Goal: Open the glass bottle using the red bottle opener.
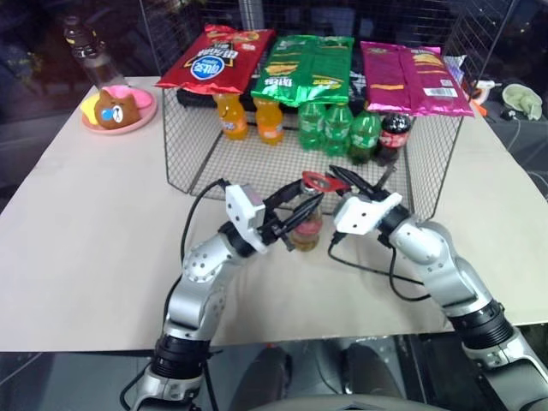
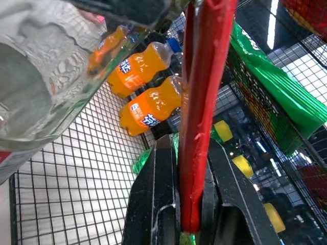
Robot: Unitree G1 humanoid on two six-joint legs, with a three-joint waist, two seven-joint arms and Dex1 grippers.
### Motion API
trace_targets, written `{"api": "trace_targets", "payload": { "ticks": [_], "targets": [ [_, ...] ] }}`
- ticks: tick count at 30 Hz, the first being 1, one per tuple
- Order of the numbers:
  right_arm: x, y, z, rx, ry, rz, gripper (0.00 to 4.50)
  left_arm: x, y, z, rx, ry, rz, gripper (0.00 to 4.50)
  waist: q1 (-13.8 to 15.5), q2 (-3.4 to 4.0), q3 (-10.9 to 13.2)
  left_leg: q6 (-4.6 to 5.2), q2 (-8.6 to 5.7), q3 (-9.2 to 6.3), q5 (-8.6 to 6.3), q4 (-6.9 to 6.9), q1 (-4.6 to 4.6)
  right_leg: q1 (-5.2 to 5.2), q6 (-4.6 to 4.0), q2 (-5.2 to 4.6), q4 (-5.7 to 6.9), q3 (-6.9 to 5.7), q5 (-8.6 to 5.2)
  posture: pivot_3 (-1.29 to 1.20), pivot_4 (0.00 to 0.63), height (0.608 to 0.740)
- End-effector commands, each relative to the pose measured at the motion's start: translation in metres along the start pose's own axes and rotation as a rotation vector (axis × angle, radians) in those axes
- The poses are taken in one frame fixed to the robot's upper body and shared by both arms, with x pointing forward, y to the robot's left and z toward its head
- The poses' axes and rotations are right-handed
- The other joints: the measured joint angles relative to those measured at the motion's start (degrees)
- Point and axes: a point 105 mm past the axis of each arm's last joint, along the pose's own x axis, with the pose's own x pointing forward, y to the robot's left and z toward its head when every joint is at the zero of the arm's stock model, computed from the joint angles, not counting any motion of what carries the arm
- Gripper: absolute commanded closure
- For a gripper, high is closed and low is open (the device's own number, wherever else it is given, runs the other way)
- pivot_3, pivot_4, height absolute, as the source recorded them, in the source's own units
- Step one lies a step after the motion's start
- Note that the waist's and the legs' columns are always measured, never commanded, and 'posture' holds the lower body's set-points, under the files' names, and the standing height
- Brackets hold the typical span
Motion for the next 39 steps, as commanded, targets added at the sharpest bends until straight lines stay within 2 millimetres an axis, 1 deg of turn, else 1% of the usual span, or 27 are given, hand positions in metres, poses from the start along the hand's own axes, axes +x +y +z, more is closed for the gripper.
{"api": "trace_targets", "payload": {
  "ticks": [1,3,4,8,12,15,18,23,26,29,34,39],
  "targets": [
    [0.004,0.027,0.012,-0.016,-0.066,0.083,4.50,-0.002,-0.002,-0.018,-0.036,0.072,0.004,3.27,0.0,0.01,0.0,0.00,0.00,0.00,0.00,-0.04,0.18,0.19,0.00,0.00,-0.03,0.00,0.00,0.00,0.150,0.740],
    [0.005,0.029,0.012,-0.032,-0.077,0.089,4.50,-0.002,-0.001,-0.018,-0.038,0.073,0.008,3.27,0.0,0.01,0.0,0.01,0.00,-0.02,-0.01,-0.20,0.69,0.69,-0.01,0.01,-0.19,-0.03,-0.01,0.00,0.150,0.740],
    [0.006,0.030,0.012,-0.041,-0.082,0.095,4.50,-0.002,-0.001,-0.018,-0.039,0.073,0.009,3.27,0.0,0.01,0.0,0.01,0.01,-0.05,-0.01,-0.22,0.76,0.79,-0.01,0.03,-0.25,-0.05,-0.01,0.00,0.150,0.740],
    [0.007,0.031,0.015,-0.077,-0.117,0.106,4.50,-0.002,0.000,-0.018,-0.038,0.074,0.013,3.27,0.0,0.02,0.0,0.01,0.02,-0.07,-0.01,-0.21,0.77,0.80,-0.01,0.04,-0.24,-0.06,-0.01,0.00,0.150,0.740],
    [0.007,0.031,0.019,-0.148,-0.150,0.139,4.50,-0.002,0.000,-0.019,-0.039,0.073,0.016,3.27,0.0,0.02,0.0,0.01,0.02,-0.07,-0.01,-0.21,0.77,0.79,-0.01,0.04,-0.24,-0.06,-0.01,0.00,0.150,0.740],
    [0.005,0.031,0.016,-0.203,-0.157,0.166,4.50,-0.001,0.000,-0.020,-0.041,0.074,0.014,3.27,0.0,0.02,0.0,0.01,0.02,-0.07,-0.01,-0.21,0.77,0.80,-0.01,0.03,-0.24,-0.06,-0.01,0.00,0.150,0.740],
    [0.004,0.027,0.009,-0.260,-0.151,0.165,4.50,-0.001,0.000,-0.020,-0.041,0.075,0.014,3.27,0.0,0.02,0.0,0.01,0.02,-0.07,-0.01,-0.21,0.77,0.80,-0.01,0.03,-0.25,-0.06,-0.01,0.00,0.150,0.740],
    [0.007,0.000,0.000,-0.366,-0.144,0.114,4.50,-0.001,0.000,-0.021,-0.040,0.078,0.013,3.27,0.1,0.02,0.0,0.01,0.01,-0.08,-0.01,-0.21,0.76,0.81,-0.01,0.02,-0.27,-0.08,-0.01,0.00,0.150,0.740],
    [0.008,-0.022,-0.001,-0.419,-0.146,0.064,4.50,-0.001,0.000,-0.021,-0.040,0.078,0.014,3.27,0.1,0.03,0.0,0.01,0.00,-0.11,-0.01,-0.21,0.73,0.81,-0.01,0.01,-0.31,-0.10,-0.01,0.00,0.150,0.740],
    [0.010,-0.037,0.000,-0.458,-0.150,0.026,4.50,0.000,0.000,-0.022,-0.040,0.079,0.014,3.27,0.1,0.01,0.0,0.01,0.01,-0.13,-0.01,-0.21,0.72,0.81,-0.01,0.02,-0.33,-0.12,-0.01,0.00,0.150,0.740],
    [0.011,-0.052,0.005,-0.480,-0.159,-0.028,4.50,0.000,0.000,-0.022,-0.041,0.079,0.014,3.27,-0.1,0.03,0.0,0.01,0.04,-0.13,-0.01,-0.35,0.65,0.79,-0.01,0.03,-0.46,-0.12,-0.01,0.00,0.150,0.740],
    [0.009,-0.063,0.009,-0.478,-0.168,-0.099,4.50,-0.001,-0.001,-0.023,-0.043,0.080,0.017,3.27,-0.1,0.03,0.0,0.01,0.04,-0.13,-0.01,-0.39,0.62,0.79,-0.01,0.02,-0.56,-0.12,-0.01,0.00,0.150,0.740]
  ]
}}
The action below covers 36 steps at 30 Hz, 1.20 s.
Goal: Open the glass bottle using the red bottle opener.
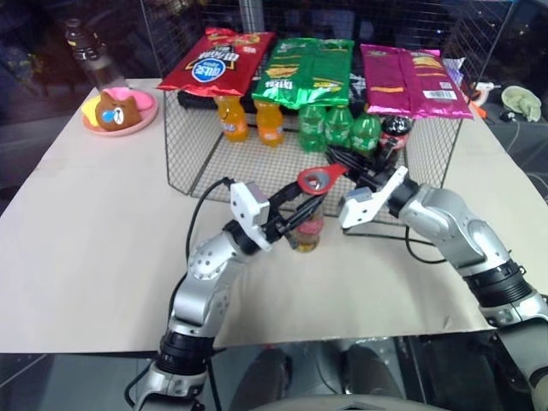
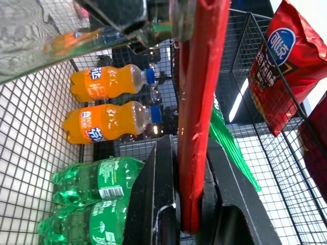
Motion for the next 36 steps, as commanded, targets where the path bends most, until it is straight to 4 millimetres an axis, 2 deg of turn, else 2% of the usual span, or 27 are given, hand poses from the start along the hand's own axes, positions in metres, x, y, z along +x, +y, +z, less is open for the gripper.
{"api": "trace_targets", "payload": {
  "ticks": [1,4,8,11,18,20,22,23,25,36],
  "targets": [
    [0.000,-0.025,-0.002,-0.036,0.001,-0.104,4.50,-0.006,-0.002,-0.020,-0.032,0.083,0.012,3.27,0.0,0.01,0.0,0.00,0.00,0.00,0.00,-0.01,0.00,0.00,0.00,0.00,-0.01,0.00,0.00,0.00,0.150,0.740],
    [-0.002,-0.039,-0.002,-0.027,0.004,-0.183,4.50,-0.006,-0.001,-0.020,-0.037,0.082,0.016,3.27,0.0,0.01,0.0,0.00,0.00,0.00,0.00,-0.05,0.00,0.00,0.00,0.00,-0.03,0.00,0.00,0.00,0.150,0.740],
    [-0.009,-0.053,-0.013,0.026,0.056,-0.289,4.50,-0.006,-0.002,-0.019,-0.043,0.076,0.020,3.27,0.0,0.02,0.0,0.00,0.00,0.00,0.00,-0.09,-0.02,-0.02,0.00,0.00,-0.05,0.00,0.00,0.00,0.150,0.740],
    [-0.013,-0.053,-0.021,0.070,0.095,-0.317,4.50,-0.005,-0.002,-0.018,-0.044,0.070,0.021,3.27,0.0,0.02,0.0,0.00,0.00,0.00,0.00,-0.11,-0.03,-0.02,0.00,-0.01,-0.08,0.00,0.00,0.00,0.150,0.740],
    [-0.022,-0.041,-0.034,0.163,0.171,-0.326,4.50,-0.005,-0.001,-0.017,-0.043,0.065,0.026,3.27,0.0,0.03,0.0,0.00,0.01,0.02,0.00,-0.17,-0.02,-0.03,0.00,0.00,-0.09,0.02,0.00,0.00,0.150,0.740],
    [-0.024,-0.037,-0.036,0.187,0.185,-0.325,4.50,-0.005,-0.001,-0.017,-0.041,0.063,0.029,2.36,-0.1,0.04,0.0,0.00,0.01,0.02,0.00,-0.17,-0.02,-0.04,0.00,0.00,-0.09,0.02,0.00,0.00,0.150,0.740],
    [-0.024,-0.033,-0.036,0.200,0.192,-0.319,4.50,-0.005,-0.001,-0.017,-0.039,0.064,0.032,1.98,-0.1,0.04,0.1,0.00,0.00,0.03,0.00,-0.21,-0.04,-0.09,0.00,0.00,-0.09,0.04,0.00,0.00,0.150,0.740],
    [-0.024,-0.032,-0.036,0.203,0.193,-0.317,4.50,-0.005,-0.001,-0.017,-0.038,0.064,0.033,1.40,-0.1,0.05,0.2,0.00,0.01,0.03,0.00,-0.21,-0.08,-0.14,0.00,0.01,-0.09,0.03,0.00,0.00,0.150,0.740],
    [-0.025,-0.031,-0.036,0.207,0.194,-0.313,4.50,-0.006,-0.001,-0.018,-0.038,0.065,0.032,0.59,-0.1,0.06,0.2,0.00,0.01,0.04,0.00,-0.25,-0.17,-0.23,0.00,0.01,-0.10,0.04,0.00,0.00,0.150,0.740],
    [-0.027,-0.025,-0.036,0.247,0.204,-0.307,4.50,-0.008,-0.003,-0.018,-0.038,0.068,0.026,0.59,-0.1,0.06,0.2,-0.01,0.02,0.07,0.00,-0.60,-0.16,-0.29,-0.01,-0.02,-0.38,0.05,-0.01,0.00,0.150,0.740]
  ]
}}
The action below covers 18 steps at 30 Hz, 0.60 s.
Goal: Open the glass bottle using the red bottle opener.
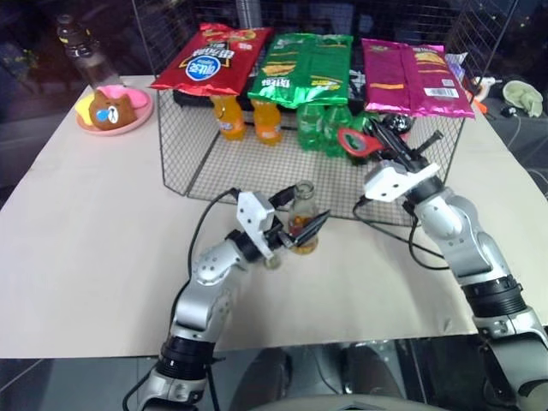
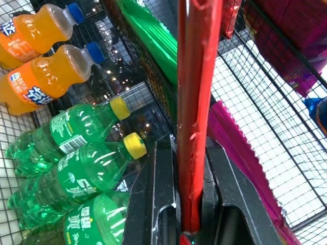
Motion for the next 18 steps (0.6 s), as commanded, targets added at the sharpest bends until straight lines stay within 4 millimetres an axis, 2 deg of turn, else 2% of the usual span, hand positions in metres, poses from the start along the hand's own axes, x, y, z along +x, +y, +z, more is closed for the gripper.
{"api": "trace_targets", "payload": {
  "ticks": [1,6,10,13,18],
  "targets": [
    [-0.002,-0.008,0.001,0.045,-0.002,-0.040,4.50,-0.001,-0.006,0.009,0.016,-0.032,-0.021,0.59,0.0,0.00,0.0,0.00,0.00,0.00,0.00,-0.01,0.00,0.00,0.00,0.00,0.00,0.00,0.00,0.00,0.150,0.740],
    [-0.018,0.009,-0.010,0.264,0.092,0.020,4.50,-0.010,-0.009,0.011,0.017,-0.020,-0.031,0.59,0.0,0.00,0.0,0.00,0.03,0.01,0.00,-0.02,0.00,0.00,0.00,0.00,-0.01,0.01,0.00,0.00,0.150,0.740],
    [-0.039,0.034,-0.015,0.510,0.213,0.158,4.50,-0.019,-0.011,0.012,0.019,-0.001,-0.033,0.59,0.1,0.03,0.0,0.00,0.04,0.00,0.00,-0.03,-0.02,0.00,-0.01,-0.03,-0.02,0.02,0.00,0.00,0.150,0.740],
    [-0.058,0.052,-0.008,0.717,0.290,0.285,4.50,-0.026,-0.012,0.012,0.023,0.019,-0.031,0.59,0.1,0.04,0.0,0.01,0.03,0.00,0.00,-0.01,-0.03,0.00,0.00,-0.04,-0.01,0.02,0.00,0.00,0.150,0.740],
    [-0.085,0.074,0.021,1.255,0.439,0.476,4.50,-0.040,-0.011,0.011,0.034,0.057,-0.025,0.59,0.0,0.11,0.1,0.01,0.13,-0.06,-0.01,-0.04,-0.02,0.01,-0.01,-0.17,-0.02,0.02,-0.01,0.00,0.150,0.740]
  ]
}}
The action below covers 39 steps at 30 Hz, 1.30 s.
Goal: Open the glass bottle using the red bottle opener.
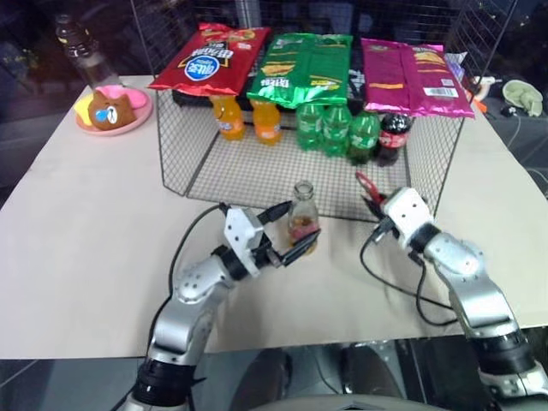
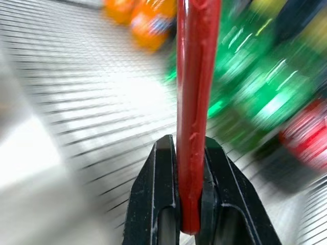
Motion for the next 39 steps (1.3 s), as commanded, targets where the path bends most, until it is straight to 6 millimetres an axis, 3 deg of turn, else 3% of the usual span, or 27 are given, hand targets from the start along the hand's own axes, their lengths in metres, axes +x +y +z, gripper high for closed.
{"api": "trace_targets", "payload": {
  "ticks": [1,5,8,10,12,18,19,26,34,39],
  "targets": [
    [-0.015,0.028,0.013,0.331,0.045,0.183,4.50,-0.012,-0.002,0.014,0.039,-0.021,-0.005,0.59,0.0,0.03,0.0,0.00,0.02,0.00,0.00,0.00,0.00,0.00,0.00,-0.01,0.00,0.00,0.00,0.00,0.150,0.740],
    [-0.031,0.052,0.008,0.515,0.179,0.344,4.50,-0.028,-0.004,0.011,0.031,0.023,0.012,0.59,0.1,0.04,0.0,0.02,0.03,-0.03,-0.02,-0.02,-0.01,0.00,-0.01,-0.03,-0.03,-0.02,0.00,0.00,0.150,0.740],
    [-0.035,0.050,-0.004,0.538,0.251,0.317,4.50,-0.039,-0.005,0.008,0.025,0.053,0.025,0.59,0.3,0.04,0.0,0.13,0.00,-0.04,-0.08,-0.02,-0.04,0.01,-0.01,-0.05,-0.08,-0.06,0.00,0.00,0.150,0.740],
    [-0.037,0.044,-0.010,0.514,0.266,0.278,3.62,-0.048,-0.003,0.005,0.020,0.079,0.051,0.45,0.3,0.04,0.0,0.10,-0.04,-0.04,-0.06,-0.02,-0.06,0.00,0.00,-0.06,-0.10,-0.07,0.00,0.00,0.150,0.740],
    [-0.043,0.040,-0.016,0.487,0.278,0.265,3.17,-0.057,0.001,0.000,0.024,0.112,0.090,0.45,0.3,0.04,0.0,0.07,-0.04,-0.04,-0.05,-0.02,-0.05,0.00,-0.01,-0.05,-0.11,-0.08,0.00,0.00,0.150,0.740],
    [-0.066,0.024,-0.029,0.337,0.299,0.223,0.26,-0.078,0.018,-0.006,0.034,0.183,0.197,0.45,0.3,0.03,0.0,0.07,-0.04,-0.03,-0.05,-0.03,-0.07,0.03,0.01,-0.01,-0.17,-0.12,0.00,0.00,0.150,0.740],
    [-0.070,0.022,-0.030,0.306,0.290,0.221,0.06,-0.083,0.020,-0.007,0.037,0.192,0.207,0.45,0.3,0.02,0.0,0.07,-0.05,-0.03,-0.05,-0.02,-0.06,0.04,0.01,0.02,-0.17,-0.13,0.00,0.00,0.150,0.740],
    [-0.098,-0.001,-0.037,0.119,0.172,0.151,0.06,-0.115,0.027,-0.012,0.036,0.277,0.301,0.45,0.3,-0.04,0.1,0.07,-0.03,-0.02,-0.05,-0.03,-0.04,0.07,0.01,0.04,-0.21,-0.13,0.00,0.00,0.150,0.740],
    [-0.126,-0.018,-0.053,0.131,0.092,0.119,0.06,-0.156,0.029,-0.025,0.032,0.389,0.388,0.45,0.2,-0.13,0.1,0.18,0.08,0.01,-0.12,-0.04,0.10,0.19,0.01,-0.01,-0.22,-0.08,0.00,0.00,0.150,0.740],
    [-0.134,-0.021,-0.059,0.129,0.069,0.112,0.06,-0.162,0.028,-0.030,0.014,0.402,0.395,0.45,0.3,-0.14,0.2,0.24,0.07,0.00,-0.15,-0.04,0.11,0.21,0.00,-0.04,-0.22,-0.08,0.00,0.00,0.150,0.740]
  ]
}}
